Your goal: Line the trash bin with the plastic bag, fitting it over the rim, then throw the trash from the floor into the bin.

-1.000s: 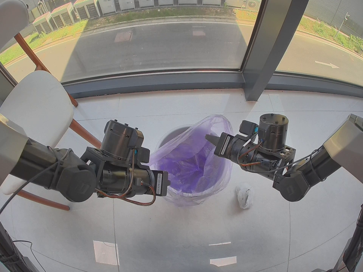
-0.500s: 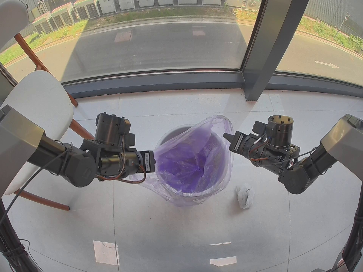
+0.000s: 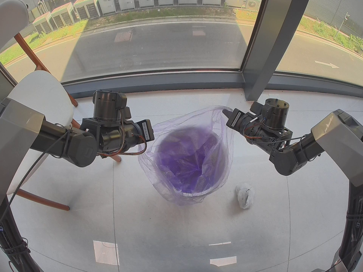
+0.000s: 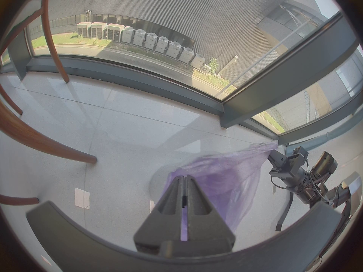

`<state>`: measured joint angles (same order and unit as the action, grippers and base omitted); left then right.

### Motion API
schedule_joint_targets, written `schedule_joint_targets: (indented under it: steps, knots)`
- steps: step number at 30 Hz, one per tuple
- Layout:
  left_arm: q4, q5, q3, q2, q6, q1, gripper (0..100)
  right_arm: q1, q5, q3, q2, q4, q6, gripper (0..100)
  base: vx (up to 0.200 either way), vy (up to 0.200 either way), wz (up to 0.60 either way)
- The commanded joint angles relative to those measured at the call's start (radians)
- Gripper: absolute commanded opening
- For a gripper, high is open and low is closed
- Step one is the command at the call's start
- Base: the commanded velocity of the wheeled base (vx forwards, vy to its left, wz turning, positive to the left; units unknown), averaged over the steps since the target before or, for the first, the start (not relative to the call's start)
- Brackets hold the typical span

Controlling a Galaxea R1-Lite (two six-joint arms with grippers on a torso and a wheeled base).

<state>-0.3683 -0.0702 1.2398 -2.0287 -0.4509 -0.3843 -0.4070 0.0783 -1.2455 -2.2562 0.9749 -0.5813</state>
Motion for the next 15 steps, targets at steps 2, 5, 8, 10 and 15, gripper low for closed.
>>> schedule_joint_targets:
  steps: [2,5,8,10,15]
  knots:
    - [-0.001,0.018,0.004,-0.011,0.001,0.039,0,0.008,0.001,-0.072,-0.066,-0.010,0.000,0,0.000,0.000,0.00]
    - [-0.001,0.026,0.000,-0.011,0.001,0.047,0,0.013,0.001,-0.077,-0.075,-0.008,0.001,0,0.000,0.000,0.00]
    - [-0.001,0.026,-0.006,-0.027,0.003,0.051,0,0.014,0.001,-0.077,-0.083,-0.005,0.001,0,0.000,0.000,0.00]
    - [-0.001,0.026,-0.010,-0.033,0.008,0.051,0,0.027,0.001,-0.078,-0.098,0.001,0.001,0,0.000,0.000,0.00]
    - [-0.009,0.026,-0.017,-0.047,0.012,0.042,0,0.042,0.006,-0.104,-0.126,-0.001,0.000,0,0.000,0.000,0.00]
